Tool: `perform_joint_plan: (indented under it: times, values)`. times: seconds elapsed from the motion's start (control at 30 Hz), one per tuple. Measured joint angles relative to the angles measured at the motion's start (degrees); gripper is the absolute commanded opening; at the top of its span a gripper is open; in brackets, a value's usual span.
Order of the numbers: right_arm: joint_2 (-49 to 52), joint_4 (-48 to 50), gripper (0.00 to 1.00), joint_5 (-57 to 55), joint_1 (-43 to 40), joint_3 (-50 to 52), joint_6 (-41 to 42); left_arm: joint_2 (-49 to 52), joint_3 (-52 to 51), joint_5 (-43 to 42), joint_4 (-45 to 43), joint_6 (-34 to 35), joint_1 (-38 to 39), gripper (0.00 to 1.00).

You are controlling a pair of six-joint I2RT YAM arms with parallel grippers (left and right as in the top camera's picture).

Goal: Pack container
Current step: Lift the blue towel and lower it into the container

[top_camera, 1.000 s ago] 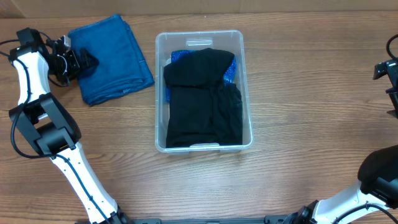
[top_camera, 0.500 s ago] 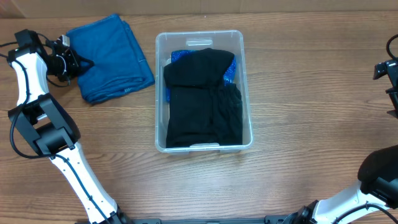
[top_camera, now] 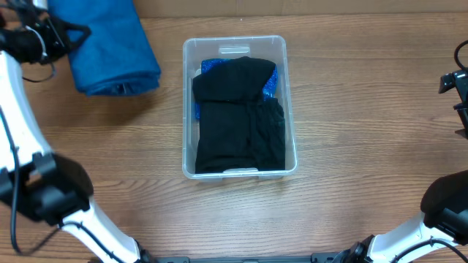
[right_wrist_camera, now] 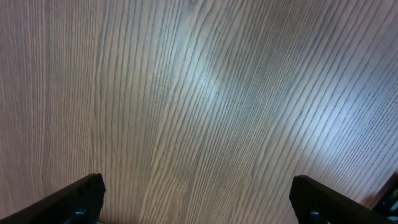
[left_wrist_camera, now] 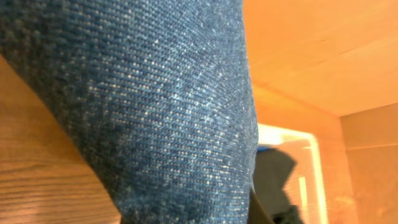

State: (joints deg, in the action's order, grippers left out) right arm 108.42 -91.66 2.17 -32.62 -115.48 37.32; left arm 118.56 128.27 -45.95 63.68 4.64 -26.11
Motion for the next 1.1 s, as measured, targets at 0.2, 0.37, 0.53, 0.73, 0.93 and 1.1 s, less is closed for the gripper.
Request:
perform_joint_plan:
  times: [0.2,0.37,0.53,0.73,0.93,1.1]
  values:
    - [0.0,0.0,1.0,0.0,0.0,0.0,0.0,-13.4,0.0,-5.2,0.7,5.6,1.5,0.04]
    - [0.0,0.0,1.0,0.0,0.0,0.0,0.0,-18.3,0.0,-8.0,1.6,10.5,11.7,0.04]
    - [0.0,0.0,1.0,0.0,0.0,0.0,0.0,-18.4,0.0,-1.9,5.4,14.8,28.0,0.04]
    - [0.0,0.0,1.0,0.0,0.0,0.0,0.0,-18.3,-0.3,15.3,12.5,22.9,39.1,0.04]
    - [0.0,0.0,1.0,0.0,0.0,0.0,0.0,-13.8,-0.3,21.8,13.1,25.7,46.2,0.04]
    - [0.0,0.0,1.0,0.0,0.0,0.0,0.0,-3.7,-0.5,22.0,12.8,25.7,48.4,0.04]
